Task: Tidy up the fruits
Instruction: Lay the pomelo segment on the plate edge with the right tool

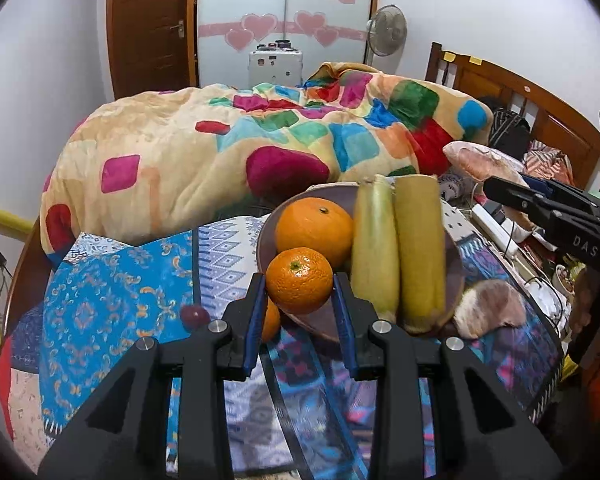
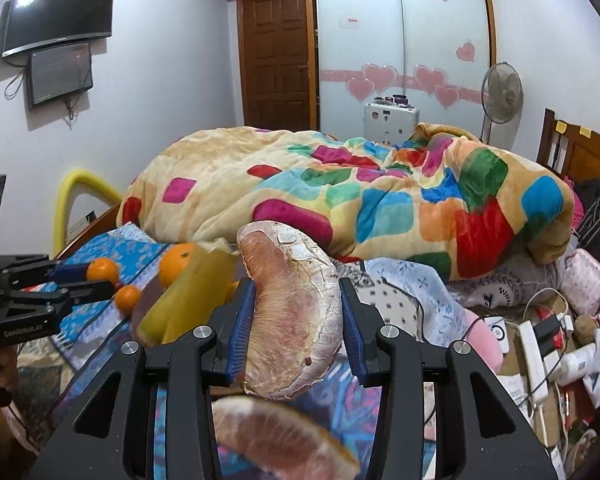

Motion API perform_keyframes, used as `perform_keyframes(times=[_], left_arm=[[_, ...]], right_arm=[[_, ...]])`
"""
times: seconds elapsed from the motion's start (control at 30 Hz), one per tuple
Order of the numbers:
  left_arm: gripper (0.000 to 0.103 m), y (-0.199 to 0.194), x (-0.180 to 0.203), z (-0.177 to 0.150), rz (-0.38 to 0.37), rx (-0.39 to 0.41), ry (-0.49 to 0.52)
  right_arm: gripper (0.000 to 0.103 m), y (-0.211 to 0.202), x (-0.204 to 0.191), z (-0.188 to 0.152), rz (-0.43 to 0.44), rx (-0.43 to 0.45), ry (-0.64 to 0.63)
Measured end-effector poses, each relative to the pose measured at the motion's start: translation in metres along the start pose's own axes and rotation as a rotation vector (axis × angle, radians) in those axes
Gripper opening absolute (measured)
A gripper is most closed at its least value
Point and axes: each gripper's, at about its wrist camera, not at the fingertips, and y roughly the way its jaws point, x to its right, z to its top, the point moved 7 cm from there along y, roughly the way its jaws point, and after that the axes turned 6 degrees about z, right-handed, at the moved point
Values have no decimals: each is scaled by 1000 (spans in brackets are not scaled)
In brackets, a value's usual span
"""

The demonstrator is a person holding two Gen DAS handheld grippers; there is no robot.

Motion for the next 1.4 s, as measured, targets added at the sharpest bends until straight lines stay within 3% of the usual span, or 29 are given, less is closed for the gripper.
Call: perform_keyframes(times=[0.63,0.9,0.97,1.03,1.4], left_arm=[[33,41,0,-2,16,-72,11],[34,43,9,-5,-6,-92,33],[46,42,10,-5,-8,-90,33],[51,38,10,-5,4,-77,30],[58,-5,6,-5,8,-30,17]], right_arm=[[38,80,6,-4,112,-239,-22],[43,75,9,-1,114,-239,-14],[43,71,9,-2,121,-235,-2],[43,66,8,-3,118,-228,-7],[44,9,-7,-12,87,-157,-45]])
